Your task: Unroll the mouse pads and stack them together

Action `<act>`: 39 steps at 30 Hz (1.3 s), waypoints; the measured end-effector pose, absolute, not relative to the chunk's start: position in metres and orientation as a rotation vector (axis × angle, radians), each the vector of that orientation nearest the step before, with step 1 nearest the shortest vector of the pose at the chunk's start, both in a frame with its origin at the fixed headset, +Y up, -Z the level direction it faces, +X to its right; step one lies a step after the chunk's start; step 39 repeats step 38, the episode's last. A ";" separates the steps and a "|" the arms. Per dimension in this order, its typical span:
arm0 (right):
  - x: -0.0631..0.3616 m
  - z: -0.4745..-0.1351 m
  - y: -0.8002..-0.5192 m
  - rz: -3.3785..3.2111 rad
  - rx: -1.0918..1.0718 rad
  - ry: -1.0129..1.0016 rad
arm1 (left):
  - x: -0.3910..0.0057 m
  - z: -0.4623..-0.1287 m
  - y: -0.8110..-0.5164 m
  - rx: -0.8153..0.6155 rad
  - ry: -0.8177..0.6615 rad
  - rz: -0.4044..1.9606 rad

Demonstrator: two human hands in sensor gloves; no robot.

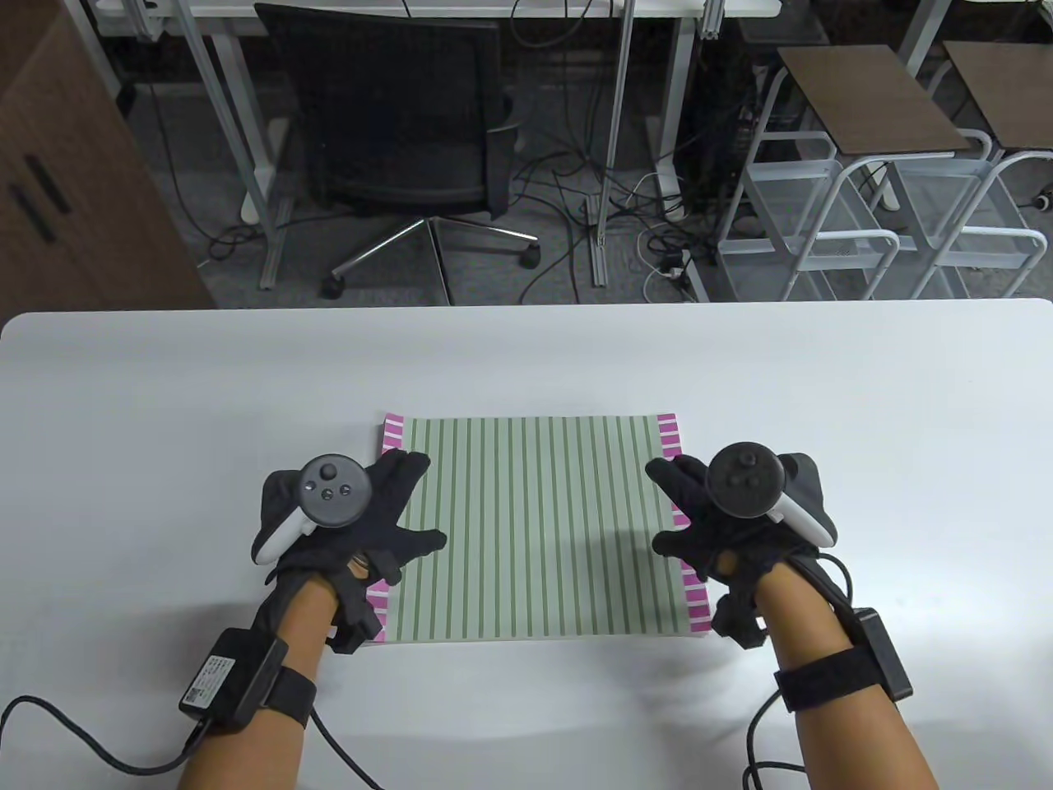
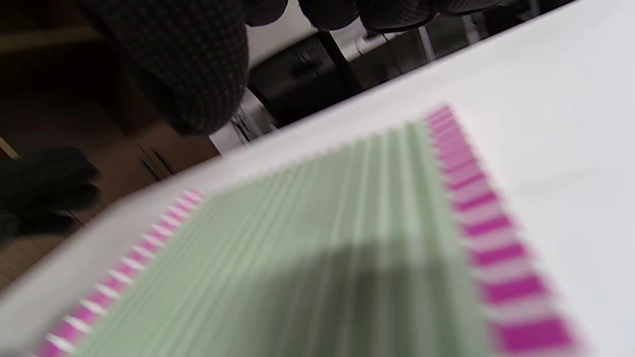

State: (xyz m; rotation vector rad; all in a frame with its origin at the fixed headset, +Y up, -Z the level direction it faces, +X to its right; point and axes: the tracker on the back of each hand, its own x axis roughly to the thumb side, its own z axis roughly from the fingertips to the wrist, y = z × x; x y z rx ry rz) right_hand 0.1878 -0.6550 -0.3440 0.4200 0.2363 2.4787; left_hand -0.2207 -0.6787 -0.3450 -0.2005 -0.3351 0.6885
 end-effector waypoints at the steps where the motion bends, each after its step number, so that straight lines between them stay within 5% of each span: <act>1: 0.184 -0.343 -0.648 2.421 0.441 0.180 | -0.219 -0.342 -0.668 -0.165 -0.365 0.773; 8: 0.162 -0.329 -0.639 2.080 0.572 0.002 | -0.213 -0.328 -0.651 -0.105 -0.492 1.122; 27: 0.153 -0.329 -0.697 2.010 0.640 0.302 | -0.208 -0.328 -0.708 -0.395 -0.621 1.158; 39: 0.153 -0.330 -0.699 2.022 0.636 0.323 | -0.207 -0.327 -0.712 -0.431 -0.618 1.146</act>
